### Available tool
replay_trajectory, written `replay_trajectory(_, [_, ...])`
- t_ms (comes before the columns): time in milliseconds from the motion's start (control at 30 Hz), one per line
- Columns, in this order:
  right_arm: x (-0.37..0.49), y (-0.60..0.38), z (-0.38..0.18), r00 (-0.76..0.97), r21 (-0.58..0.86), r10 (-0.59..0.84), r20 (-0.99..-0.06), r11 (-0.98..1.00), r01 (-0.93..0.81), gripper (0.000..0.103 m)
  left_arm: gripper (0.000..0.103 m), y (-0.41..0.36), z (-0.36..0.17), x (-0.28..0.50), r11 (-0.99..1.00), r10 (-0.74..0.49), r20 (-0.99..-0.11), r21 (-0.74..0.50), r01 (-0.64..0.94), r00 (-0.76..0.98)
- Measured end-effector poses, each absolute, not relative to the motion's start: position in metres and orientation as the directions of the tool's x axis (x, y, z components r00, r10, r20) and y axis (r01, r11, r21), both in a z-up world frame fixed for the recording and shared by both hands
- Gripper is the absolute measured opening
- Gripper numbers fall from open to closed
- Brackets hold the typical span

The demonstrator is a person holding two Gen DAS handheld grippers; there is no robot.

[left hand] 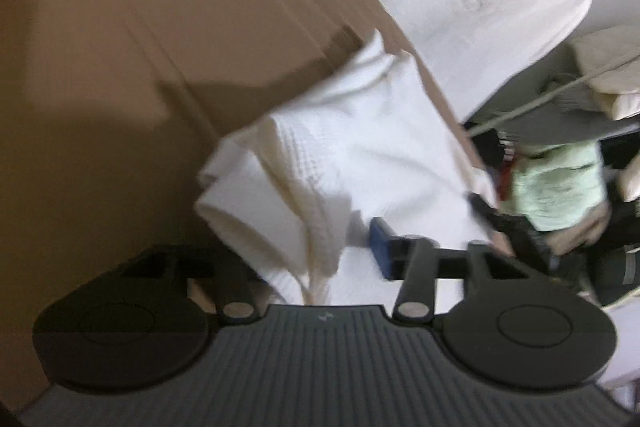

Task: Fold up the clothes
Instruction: 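Lift the folded garment with both grippers and carry it onto the clothes stack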

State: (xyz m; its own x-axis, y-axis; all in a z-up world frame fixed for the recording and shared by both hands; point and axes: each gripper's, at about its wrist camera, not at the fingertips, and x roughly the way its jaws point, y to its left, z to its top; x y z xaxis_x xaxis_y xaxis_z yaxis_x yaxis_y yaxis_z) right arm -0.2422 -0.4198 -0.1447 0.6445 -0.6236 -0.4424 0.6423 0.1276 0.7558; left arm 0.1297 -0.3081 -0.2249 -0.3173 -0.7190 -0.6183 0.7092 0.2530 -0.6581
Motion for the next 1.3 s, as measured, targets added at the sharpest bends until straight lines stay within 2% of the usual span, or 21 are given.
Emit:
replay_trajectory(33, [-0.234,-0.422,-0.143,0.646,0.741,-0.626,-0.437,0.156,0.653,0.061,0.014,-0.310,-0.228,0.131,0.240,-0.722,-0.604,-0.677,0.696,-0.339])
replay_trajectory(67, [-0.227,-0.424,-0.140,0.647,0.716,-0.623,-0.439,0.193,0.671,0.050,0.014,-0.315,-0.226,0.124,0.225,-0.721,-0.610,-0.654,0.723,-0.328])
replay_trajectory(100, [-0.219,-0.425,-0.136,0.636,0.673,-0.628,-0.449,0.231,0.703,0.030,0.013,-0.316,-0.219,0.114,0.204,-0.723,-0.627,-0.595,0.778,-0.289])
replay_trajectory(200, [-0.198,-0.411,-0.119,0.592,0.522,-0.680,-0.432,0.346,0.780,0.024,0.012,-0.312,-0.197,0.090,0.150,-0.745,-0.643,-0.422,0.894,-0.178])
replay_trajectory(433, [-0.170,-0.366,-0.039,0.588,0.319,-0.739,-0.328,0.499,0.806,0.023,0.012,-0.294,-0.179,0.092,0.184,-0.767,-0.631,-0.391,0.902,-0.117])
replay_trajectory(667, [-0.138,-0.308,0.024,0.587,0.155,-0.757,-0.287,0.568,0.808,0.023,0.012,-0.239,-0.134,0.098,0.199,-0.822,-0.569,-0.310,0.930,-0.013])
replay_trajectory(767, [-0.115,-0.295,0.057,0.630,0.133,-0.726,-0.275,0.620,0.773,0.023,0.012,-0.209,-0.109,0.118,0.255,-0.854,-0.515,-0.297,0.920,0.071])
replay_trajectory(1000, [-0.028,-0.291,0.132,0.773,0.022,-0.586,-0.242,0.794,0.608,0.022,0.012,-0.130,-0.033,0.194,0.388,-0.871,-0.391,-0.172,0.905,0.299])
replay_trajectory(1167, [0.050,-0.324,0.151,0.874,0.107,-0.449,-0.187,0.875,0.472,0.021,0.012,-0.091,0.037,0.278,0.483,-0.815,-0.378,-0.027,0.875,0.439])
replay_trajectory(1300, [0.123,-0.374,0.147,0.926,0.236,-0.359,-0.116,0.896,0.377,0.021,0.012,-0.128,0.037,0.360,0.530,-0.763,-0.468,-0.057,0.846,0.446])
